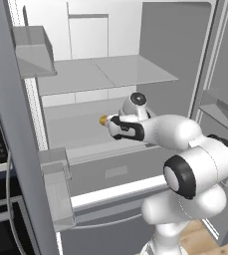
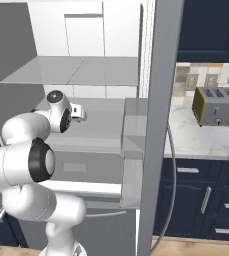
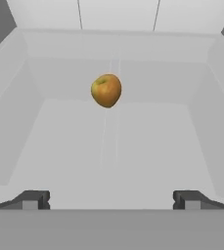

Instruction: Retrieve the orange and apple from the fridge and place them into the bowl on the dining table.

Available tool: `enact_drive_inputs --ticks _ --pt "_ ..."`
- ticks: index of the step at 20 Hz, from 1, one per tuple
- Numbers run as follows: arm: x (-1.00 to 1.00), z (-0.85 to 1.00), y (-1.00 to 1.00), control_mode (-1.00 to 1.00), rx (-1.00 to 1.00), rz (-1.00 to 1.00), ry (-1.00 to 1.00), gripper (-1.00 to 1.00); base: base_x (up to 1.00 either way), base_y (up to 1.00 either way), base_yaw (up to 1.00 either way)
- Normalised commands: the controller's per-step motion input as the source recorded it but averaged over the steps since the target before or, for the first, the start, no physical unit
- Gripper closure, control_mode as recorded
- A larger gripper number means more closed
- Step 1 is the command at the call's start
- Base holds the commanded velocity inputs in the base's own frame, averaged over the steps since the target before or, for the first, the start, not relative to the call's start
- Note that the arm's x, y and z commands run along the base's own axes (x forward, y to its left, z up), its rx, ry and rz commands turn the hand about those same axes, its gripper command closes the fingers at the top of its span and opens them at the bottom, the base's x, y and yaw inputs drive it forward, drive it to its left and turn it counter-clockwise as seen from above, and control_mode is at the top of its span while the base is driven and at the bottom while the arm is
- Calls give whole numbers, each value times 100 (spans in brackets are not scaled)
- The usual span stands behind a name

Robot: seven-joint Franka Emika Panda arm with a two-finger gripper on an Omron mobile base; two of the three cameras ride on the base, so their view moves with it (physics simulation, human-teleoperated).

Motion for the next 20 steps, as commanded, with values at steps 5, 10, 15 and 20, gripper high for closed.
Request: enact_drive_inputs --ticks 5,10,15,20 --pt "13 0 17 -100 0 0 0 -100 0 0 0" --pt "20 -15 14 -100 0 0 0 -100 0 0 0" --pt "28 -23 1 -100 0 0 0 -100 0 0 0" --pt "33 -1 2 -100 0 0 0 -100 0 0 0"
